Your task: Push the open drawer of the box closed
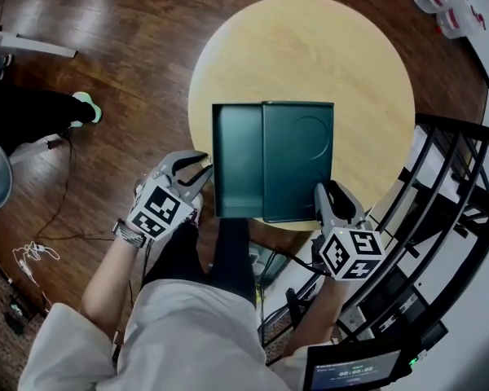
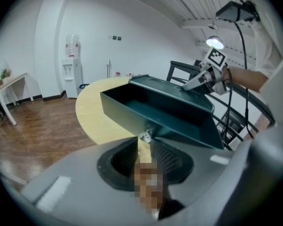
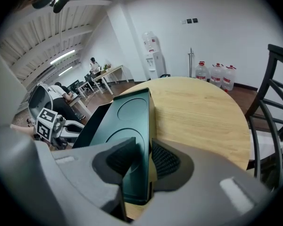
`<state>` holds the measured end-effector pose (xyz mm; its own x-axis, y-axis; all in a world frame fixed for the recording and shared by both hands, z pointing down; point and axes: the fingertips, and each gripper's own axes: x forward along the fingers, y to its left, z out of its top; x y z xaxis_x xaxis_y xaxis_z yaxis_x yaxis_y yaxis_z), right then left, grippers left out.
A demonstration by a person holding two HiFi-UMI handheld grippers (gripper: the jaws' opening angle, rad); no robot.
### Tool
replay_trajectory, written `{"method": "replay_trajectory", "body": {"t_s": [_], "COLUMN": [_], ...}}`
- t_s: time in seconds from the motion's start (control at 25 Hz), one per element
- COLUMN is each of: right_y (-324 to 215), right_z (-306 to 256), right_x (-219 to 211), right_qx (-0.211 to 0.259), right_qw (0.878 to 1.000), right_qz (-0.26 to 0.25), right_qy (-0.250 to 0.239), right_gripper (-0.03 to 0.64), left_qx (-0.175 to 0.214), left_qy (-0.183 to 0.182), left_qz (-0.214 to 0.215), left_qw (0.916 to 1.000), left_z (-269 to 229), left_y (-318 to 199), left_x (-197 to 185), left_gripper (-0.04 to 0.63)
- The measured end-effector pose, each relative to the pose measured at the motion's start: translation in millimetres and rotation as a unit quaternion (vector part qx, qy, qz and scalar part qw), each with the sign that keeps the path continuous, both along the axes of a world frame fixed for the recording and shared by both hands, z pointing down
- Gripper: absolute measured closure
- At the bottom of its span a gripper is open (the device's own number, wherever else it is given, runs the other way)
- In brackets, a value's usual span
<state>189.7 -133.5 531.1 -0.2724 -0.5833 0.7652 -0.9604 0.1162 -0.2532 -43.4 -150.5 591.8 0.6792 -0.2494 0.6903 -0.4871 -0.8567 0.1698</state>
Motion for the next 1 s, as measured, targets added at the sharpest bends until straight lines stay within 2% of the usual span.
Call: {"method": "replay_trajectory", "body": {"t_s": [0.52,1.0], "right_y": [-0.1,-0.8], "right_z": [-3.0,-3.4], "right_x": [3.0,3.5], "right_qx": [0.009,0.008], "right_qw": [0.999,0.999], "right_qz": [0.027,0.03], "right_qy": [-0.02,-0.012], "right_gripper": [0.506,0.506], "left_qx": [-0.003,-0.022], "left_qy": [-0.001,0.0], "left_qz": [-0.021,-0.038], "left_qw": [0.9998,0.9991], "left_z": [-4.7,-3.0], "left_y": [-0.6,0.9], "left_x": [1.6,7.9], "left_gripper": [0.52,0.522]}}
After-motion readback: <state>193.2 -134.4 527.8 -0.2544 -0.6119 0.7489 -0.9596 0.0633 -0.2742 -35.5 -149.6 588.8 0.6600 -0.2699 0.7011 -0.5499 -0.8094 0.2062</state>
